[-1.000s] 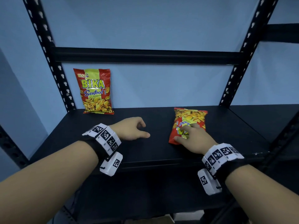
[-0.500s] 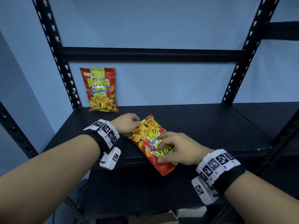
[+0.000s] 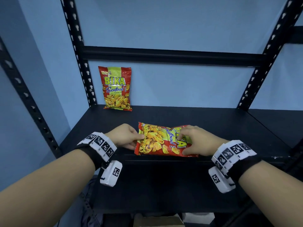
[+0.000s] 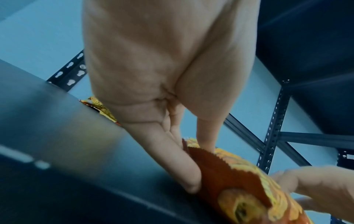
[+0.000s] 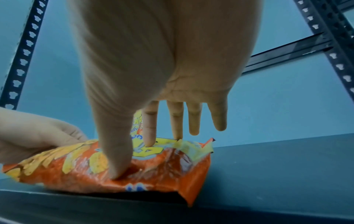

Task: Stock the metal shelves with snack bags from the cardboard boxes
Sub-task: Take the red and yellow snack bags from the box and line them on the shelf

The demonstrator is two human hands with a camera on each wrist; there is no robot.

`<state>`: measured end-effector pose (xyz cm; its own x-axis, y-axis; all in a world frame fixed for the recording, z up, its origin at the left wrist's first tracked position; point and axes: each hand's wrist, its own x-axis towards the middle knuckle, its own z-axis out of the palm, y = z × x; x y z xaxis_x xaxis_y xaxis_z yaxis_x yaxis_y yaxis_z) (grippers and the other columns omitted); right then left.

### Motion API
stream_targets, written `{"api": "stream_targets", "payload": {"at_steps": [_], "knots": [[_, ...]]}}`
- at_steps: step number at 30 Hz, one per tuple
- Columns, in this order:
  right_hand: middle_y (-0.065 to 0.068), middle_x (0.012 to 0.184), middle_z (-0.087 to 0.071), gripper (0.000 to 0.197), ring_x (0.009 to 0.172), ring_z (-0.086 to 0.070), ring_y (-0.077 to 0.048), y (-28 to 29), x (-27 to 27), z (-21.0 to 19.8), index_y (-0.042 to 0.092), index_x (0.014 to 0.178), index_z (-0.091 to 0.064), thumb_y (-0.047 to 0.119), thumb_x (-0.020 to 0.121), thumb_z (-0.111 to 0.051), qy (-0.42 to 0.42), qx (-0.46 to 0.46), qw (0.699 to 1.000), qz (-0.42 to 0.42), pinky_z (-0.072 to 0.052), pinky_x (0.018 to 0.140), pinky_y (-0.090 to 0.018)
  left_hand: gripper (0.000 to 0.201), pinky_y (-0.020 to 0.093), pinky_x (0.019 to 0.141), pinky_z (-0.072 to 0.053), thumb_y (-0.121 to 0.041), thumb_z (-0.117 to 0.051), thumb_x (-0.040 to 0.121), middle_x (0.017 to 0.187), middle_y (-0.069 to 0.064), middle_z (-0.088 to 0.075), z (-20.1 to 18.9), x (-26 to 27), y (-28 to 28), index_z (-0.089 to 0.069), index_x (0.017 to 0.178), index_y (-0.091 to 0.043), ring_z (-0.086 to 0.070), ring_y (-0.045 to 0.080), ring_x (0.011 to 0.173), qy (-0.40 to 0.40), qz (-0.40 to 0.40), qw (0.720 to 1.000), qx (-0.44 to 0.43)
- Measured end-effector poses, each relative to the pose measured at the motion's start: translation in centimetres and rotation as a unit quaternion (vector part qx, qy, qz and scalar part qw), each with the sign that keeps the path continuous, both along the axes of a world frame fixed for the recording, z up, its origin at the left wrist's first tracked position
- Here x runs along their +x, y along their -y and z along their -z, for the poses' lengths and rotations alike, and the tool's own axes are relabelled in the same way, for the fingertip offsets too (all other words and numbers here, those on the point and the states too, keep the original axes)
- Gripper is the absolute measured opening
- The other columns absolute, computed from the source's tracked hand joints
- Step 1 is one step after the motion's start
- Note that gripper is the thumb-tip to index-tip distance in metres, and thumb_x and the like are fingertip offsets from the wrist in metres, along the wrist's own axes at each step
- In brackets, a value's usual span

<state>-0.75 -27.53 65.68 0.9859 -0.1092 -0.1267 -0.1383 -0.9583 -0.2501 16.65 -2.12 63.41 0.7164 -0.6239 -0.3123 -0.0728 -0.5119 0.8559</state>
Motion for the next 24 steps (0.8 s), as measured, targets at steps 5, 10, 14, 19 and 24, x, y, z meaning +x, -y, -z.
{"api": "stream_targets", "payload": {"at_steps": [5,10,14,19,24], "knots": [[0.005,0.134,-0.051,0.058,0.127,-0.045,-0.017,-4.7,2.3,0.2,0.034,0.133,-0.053,0.066,0.086,-0.067,0.047,0.044,0.998,-0.004,-0.043,0.104,-0.037,0.022,0.028,0.061,-0.058,-0.025,-0.062,0.102,0.081,0.01,-0.075,1.1,-0.6,-1.2,-0.067,0.091,-0.007,-0.074,0.018,0.071,0.004,-0.009,1.0,0.009],[-0.001,0.157,-0.044,0.06,0.146,-0.035,-0.024,-10.4,6.6,2.5,0.024,0.153,-0.042,0.058,0.103,-0.042,0.145,0.024,0.989,0.018,-0.033,0.118,-0.045,0.023,0.024,0.05,-0.052,-0.022,-0.063,0.1,0.066,0.005,-0.069,1.9,-0.8,-1.6,-0.062,0.08,-0.011,-0.068,0.017,0.062,0.03,-0.024,0.999,-0.005],[0.001,0.162,-0.04,0.062,0.152,-0.03,-0.018,-11.3,8.4,4.4,0.026,0.155,-0.04,0.06,0.104,-0.031,0.126,-0.035,0.991,0.018,-0.021,0.124,-0.051,0.024,0.025,0.048,-0.052,-0.013,-0.06,0.098,0.058,0.004,-0.063,2.1,-0.9,-1.8,-0.06,0.074,-0.009,-0.063,0.018,0.054,0.04,-0.039,0.998,-0.011],[0.009,0.169,-0.025,0.082,0.156,-0.017,-0.012,-8.6,7.4,4.4,0.03,0.161,-0.028,0.078,0.096,-0.02,0.085,-0.036,0.995,0.037,-0.008,0.128,-0.049,0.028,0.028,0.051,-0.055,-0.013,-0.062,0.098,0.06,0.005,-0.063,2.7,-0.4,-2.3,-0.061,0.07,-0.011,-0.063,0.021,0.054,0.047,-0.041,0.998,-0.008],[0.012,0.171,-0.014,0.093,0.157,-0.008,-0.009,-5.7,5.5,5.0,0.032,0.164,-0.019,0.088,0.089,-0.012,0.082,-0.016,0.994,0.076,-0.004,0.128,-0.05,0.033,0.026,0.052,-0.056,-0.015,-0.063,0.099,0.06,0.003,-0.063,2.8,-0.3,-2.3,-0.059,0.067,-0.012,-0.064,0.017,0.055,0.052,-0.034,0.998,-0.017]]}}
